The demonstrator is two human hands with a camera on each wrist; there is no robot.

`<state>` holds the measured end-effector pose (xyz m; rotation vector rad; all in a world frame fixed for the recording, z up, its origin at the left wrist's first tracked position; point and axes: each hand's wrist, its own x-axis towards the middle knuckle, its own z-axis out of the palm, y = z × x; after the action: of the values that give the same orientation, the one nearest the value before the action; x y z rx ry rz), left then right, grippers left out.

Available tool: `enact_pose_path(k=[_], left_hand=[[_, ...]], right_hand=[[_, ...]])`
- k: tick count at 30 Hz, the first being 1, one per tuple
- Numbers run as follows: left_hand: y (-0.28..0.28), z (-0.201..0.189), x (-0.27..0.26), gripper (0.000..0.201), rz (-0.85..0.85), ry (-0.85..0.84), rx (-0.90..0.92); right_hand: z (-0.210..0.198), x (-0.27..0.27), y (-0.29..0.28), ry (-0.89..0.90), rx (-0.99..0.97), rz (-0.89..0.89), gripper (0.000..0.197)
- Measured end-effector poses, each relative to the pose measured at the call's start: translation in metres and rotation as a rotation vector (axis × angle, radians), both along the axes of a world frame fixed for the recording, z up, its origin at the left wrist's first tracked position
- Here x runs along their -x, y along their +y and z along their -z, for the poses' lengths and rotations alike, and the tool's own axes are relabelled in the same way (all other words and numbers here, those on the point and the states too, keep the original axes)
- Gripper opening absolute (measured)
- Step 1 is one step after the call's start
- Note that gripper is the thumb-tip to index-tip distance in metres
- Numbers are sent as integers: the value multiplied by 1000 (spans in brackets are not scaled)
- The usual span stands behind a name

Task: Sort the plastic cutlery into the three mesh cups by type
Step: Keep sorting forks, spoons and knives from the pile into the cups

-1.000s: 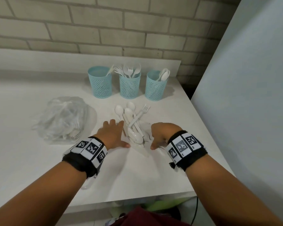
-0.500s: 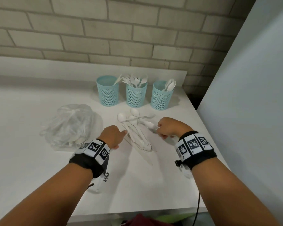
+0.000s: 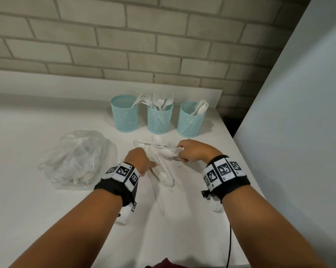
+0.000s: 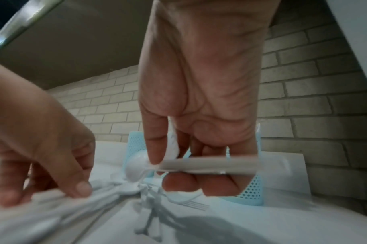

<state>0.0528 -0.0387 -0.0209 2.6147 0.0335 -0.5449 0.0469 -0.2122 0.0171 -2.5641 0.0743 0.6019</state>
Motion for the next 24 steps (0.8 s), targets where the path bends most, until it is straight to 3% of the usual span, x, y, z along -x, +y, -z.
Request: enact_pose_path(k=[6,13,15,19,24], left_hand=[[12,0,-18,23,-220,157,257],[17,10,-22,18,-391,255,494],[19,11,-21,19,-407,273,531],[21,10,-18,17,-427,286,624],[27,9,-15,11,-438,288,704]], right_hand=[[6,-29,5,-31,35,-99,46],[19,-47,13,62,141,-290,87],[25,-49,14,-11,169,-255,74],[31,-46,19,-159,188,-248,20],[32,-38,22,-133,238,-257,22]])
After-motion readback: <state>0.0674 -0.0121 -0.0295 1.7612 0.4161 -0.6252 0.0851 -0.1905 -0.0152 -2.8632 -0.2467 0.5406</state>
